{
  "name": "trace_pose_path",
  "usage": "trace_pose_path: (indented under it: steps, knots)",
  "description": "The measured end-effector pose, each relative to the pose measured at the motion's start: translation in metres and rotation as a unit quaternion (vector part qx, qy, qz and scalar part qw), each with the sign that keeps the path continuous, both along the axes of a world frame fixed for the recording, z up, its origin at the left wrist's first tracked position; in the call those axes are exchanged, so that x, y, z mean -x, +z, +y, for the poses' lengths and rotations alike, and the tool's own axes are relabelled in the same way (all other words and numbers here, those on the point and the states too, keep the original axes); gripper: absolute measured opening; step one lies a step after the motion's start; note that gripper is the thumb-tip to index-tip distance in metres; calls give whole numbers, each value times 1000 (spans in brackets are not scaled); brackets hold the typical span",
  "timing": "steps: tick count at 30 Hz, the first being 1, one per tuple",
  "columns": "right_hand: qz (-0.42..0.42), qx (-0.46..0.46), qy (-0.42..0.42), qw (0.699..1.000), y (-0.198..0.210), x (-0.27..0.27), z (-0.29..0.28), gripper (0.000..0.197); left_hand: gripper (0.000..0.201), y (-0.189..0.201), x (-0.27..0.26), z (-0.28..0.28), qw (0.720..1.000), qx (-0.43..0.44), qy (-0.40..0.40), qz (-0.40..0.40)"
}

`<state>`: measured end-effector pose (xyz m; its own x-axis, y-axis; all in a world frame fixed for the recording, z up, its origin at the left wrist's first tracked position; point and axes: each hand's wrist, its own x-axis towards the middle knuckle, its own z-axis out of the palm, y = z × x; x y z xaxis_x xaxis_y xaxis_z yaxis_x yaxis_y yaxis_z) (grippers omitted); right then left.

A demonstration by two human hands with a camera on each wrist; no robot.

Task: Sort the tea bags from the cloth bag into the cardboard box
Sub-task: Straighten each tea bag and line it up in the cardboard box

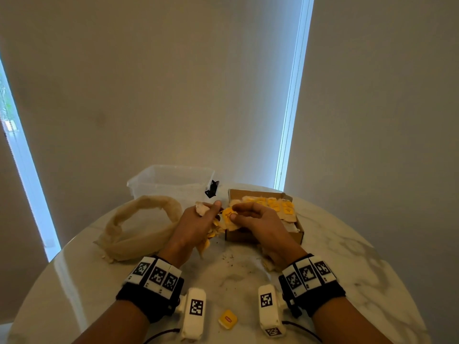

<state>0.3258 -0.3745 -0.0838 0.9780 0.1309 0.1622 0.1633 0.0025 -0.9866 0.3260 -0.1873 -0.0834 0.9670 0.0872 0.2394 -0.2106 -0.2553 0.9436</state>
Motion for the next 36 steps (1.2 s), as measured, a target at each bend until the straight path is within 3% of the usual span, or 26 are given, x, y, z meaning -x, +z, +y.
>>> trace_pose_path:
  steps: [5,8,13,20,26,32,36]
  knots:
    - [-50,-12,-57,997,-3,-4,-6,29,46,2,1,-1,999,-36,-15,3]
    - [-56,-18,-54,997,-2,-1,-6,29,29,5,5,-4,999,-22,-49,-5]
    - [-39,-7,-79,996,0,1,-9,23,19,6,4,-4,999,-3,-32,-22]
    - [-65,3,-1,998,4,5,-15,17,22,5,6,1,996,-18,-87,5]
    - [-87,6,-37,995,1,2,-15,16,11,5,6,-3,993,-32,-110,35]
    - [-81,62,-3,995,1,2,-19,20,15,1,4,0,993,-28,-110,35]
    - [-117,129,-29,984,8,-2,-26,22,20,0,4,2,992,-24,-123,36]
